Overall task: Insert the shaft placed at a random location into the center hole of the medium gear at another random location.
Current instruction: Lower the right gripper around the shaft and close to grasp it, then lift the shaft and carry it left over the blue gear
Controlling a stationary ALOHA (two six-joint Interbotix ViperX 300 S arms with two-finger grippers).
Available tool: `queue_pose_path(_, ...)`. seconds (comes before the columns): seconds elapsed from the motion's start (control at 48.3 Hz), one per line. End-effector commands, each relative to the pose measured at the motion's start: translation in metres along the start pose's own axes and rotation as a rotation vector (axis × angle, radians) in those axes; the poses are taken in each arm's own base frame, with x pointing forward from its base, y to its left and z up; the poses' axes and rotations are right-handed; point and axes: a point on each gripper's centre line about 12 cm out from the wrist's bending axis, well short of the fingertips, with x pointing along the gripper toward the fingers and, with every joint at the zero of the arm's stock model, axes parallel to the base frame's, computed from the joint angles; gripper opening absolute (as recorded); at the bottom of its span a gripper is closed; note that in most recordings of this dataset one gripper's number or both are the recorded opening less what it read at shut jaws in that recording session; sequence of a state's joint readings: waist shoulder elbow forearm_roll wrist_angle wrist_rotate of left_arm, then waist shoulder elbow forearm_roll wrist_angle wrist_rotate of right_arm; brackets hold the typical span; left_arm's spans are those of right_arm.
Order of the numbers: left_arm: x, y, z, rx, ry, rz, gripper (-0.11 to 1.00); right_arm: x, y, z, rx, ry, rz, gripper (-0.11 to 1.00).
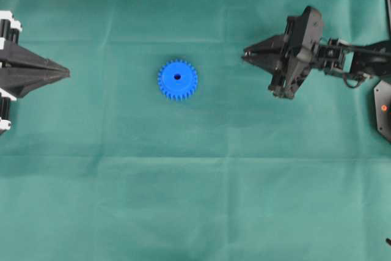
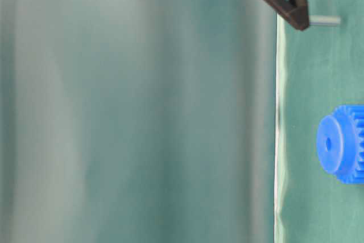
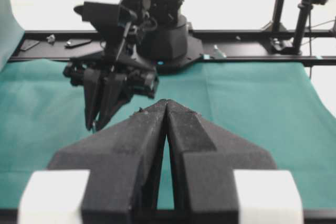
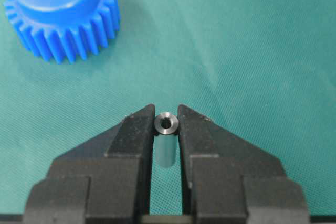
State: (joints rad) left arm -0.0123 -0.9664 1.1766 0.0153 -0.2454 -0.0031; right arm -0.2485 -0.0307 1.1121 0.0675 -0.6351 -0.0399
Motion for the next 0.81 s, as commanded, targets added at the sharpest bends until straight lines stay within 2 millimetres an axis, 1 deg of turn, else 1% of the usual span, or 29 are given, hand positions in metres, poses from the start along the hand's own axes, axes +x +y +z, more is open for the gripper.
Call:
queue_pose_path(0.0, 0.002, 0.0, 0.01, 0.002, -0.025, -0.001, 0.0, -0.006, -0.001, 0.023, -0.001, -0.043, 0.0, 0.13)
queue_pose_path(0.083, 0.002, 0.0, 0.01, 0.002, -0.026, 0.001, 0.0, -0.013, 0.0, 0.036, -0.003, -0.055, 0.004, 0.13)
queue_pose_path(0.186, 0.002, 0.0, 0.01, 0.002, -0.025, -0.001, 0.0, -0.017, 0.0, 0.043, -0.001, -0.06, 0.005, 0.13)
queue_pose_path(0.683, 0.002, 0.001, 0.01, 0.002, -0.024, 0.003, 0.0, -0.017, 0.0, 0.045, 0.0, -0.051, 0.006, 0.13)
queue_pose_path(0.787, 0.002, 0.002, 0.01, 0.002, -0.026, 0.007, 0.0, -0.014, 0.002, 0.047, -0.002, -0.055, 0.011, 0.13)
